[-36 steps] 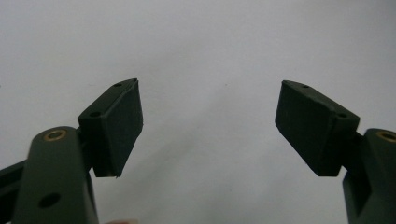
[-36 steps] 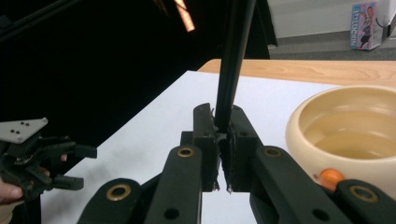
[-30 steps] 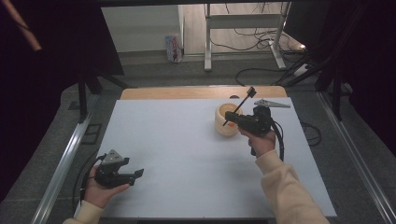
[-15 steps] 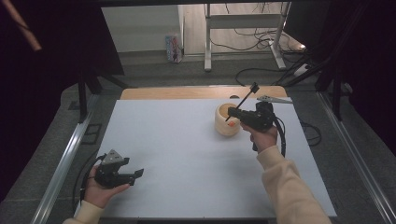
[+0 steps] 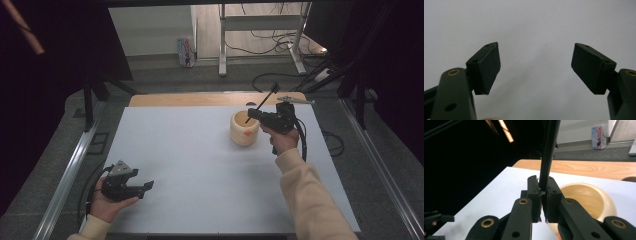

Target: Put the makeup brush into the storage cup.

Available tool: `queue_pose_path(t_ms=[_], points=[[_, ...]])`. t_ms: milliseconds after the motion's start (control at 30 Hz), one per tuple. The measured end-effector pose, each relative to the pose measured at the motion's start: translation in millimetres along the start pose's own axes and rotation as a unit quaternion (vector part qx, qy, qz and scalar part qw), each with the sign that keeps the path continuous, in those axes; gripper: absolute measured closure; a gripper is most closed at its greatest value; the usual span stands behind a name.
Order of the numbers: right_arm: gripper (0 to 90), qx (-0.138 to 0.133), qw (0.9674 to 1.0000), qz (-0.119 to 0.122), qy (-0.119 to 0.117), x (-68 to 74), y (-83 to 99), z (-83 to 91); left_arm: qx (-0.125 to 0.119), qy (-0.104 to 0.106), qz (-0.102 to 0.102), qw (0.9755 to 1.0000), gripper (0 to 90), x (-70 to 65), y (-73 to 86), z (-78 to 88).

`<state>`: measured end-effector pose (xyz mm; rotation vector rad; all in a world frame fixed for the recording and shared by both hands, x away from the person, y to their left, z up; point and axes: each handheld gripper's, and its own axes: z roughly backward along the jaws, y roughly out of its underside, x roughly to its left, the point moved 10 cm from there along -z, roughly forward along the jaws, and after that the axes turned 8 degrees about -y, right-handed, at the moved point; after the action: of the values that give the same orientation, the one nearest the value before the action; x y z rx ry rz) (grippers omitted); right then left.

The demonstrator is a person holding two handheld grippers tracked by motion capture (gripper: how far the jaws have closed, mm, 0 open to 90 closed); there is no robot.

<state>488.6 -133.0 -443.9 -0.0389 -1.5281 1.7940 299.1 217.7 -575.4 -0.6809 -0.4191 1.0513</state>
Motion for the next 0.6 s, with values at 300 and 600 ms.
queue_pose_path(t_ms=[300,600], points=[[84.4,0.015,0.9995,-0.001,0.028,-20.6,0.5,-5.8,0.002,0.0,0.0,1.0,24.3,0.2,0.6,-1.0],[84.3,0.025,0.9984,0.002,0.051,-37.3,-2.2,-18.0,0.002,-0.001,0.001,1.0,24.4,0.7,0.7,-1.1]])
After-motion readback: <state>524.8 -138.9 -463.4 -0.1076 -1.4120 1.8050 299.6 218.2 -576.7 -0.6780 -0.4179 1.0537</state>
